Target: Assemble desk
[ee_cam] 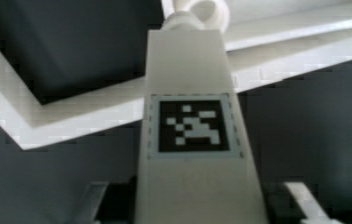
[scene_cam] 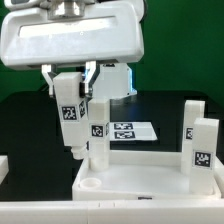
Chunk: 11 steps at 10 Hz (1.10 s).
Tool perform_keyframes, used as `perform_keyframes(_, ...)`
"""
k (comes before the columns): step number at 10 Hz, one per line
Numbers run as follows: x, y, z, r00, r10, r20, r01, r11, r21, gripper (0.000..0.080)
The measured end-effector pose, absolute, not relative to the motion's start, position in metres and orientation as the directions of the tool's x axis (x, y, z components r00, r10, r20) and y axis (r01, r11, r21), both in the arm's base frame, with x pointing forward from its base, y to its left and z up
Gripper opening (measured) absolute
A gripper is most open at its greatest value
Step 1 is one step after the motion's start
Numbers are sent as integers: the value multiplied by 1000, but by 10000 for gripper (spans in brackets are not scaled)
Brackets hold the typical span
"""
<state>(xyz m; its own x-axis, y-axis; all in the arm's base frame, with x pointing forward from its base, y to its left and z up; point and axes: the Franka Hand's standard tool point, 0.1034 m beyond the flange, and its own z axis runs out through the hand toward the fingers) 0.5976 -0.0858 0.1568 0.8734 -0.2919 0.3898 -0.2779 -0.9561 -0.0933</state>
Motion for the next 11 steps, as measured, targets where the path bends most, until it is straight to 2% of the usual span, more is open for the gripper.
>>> perform_keyframes(1,599,-94,159,860,-278,428,-274,-959,-74,284)
perform_keyframes(3,601,-90,157,861,-268,432,-266,-962,-68,284)
perform_keyframes(4,607,-73,151,860,-206,466,-216,-976,-33,284)
perform_keyframes(5,612,-65,146,871,-172,460,-185,-983,-18,284)
perform_keyframes(6,618,-66,150,867,-173,467,-186,-982,-19,284)
perform_keyframes(11,615,-63,142,867,-167,469,-182,-983,-13,284)
